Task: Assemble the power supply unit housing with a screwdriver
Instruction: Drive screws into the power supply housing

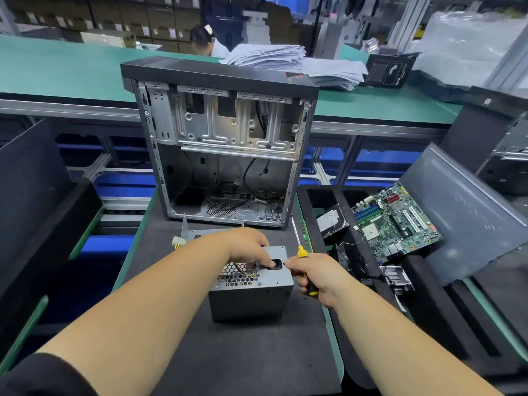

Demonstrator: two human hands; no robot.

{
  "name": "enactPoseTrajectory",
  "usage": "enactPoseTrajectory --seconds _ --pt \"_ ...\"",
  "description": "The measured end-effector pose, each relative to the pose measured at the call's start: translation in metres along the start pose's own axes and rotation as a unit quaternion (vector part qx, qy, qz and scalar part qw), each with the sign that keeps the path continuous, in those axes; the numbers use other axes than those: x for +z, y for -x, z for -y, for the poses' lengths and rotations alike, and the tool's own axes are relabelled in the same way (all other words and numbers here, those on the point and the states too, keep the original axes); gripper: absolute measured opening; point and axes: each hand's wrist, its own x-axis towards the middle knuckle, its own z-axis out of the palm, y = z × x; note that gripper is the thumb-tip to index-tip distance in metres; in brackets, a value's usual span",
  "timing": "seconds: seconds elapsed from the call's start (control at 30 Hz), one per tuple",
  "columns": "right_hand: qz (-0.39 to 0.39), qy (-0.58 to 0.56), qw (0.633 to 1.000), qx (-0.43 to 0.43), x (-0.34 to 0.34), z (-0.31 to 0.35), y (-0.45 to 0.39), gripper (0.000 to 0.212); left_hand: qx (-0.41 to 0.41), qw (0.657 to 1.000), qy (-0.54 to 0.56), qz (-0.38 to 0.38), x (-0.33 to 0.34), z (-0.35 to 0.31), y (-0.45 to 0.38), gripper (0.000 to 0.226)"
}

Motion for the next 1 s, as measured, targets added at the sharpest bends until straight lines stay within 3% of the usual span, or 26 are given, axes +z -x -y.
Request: enactPoseTrajectory --seconds 0.3,1.0 --pt "0.018 0.002 1.000 0.002 0.0017 0.0039 0.0017 0.005 0.004 0.992 0.116 0.042 -0.0045 0.0062 -0.0009 0.020" --pt "0.036 -0.013 0.999 0.034 0.0038 0.0097 0.0047 0.009 -0.025 0.993 0.106 0.056 -0.0059 0.0064 -0.0020 0.024"
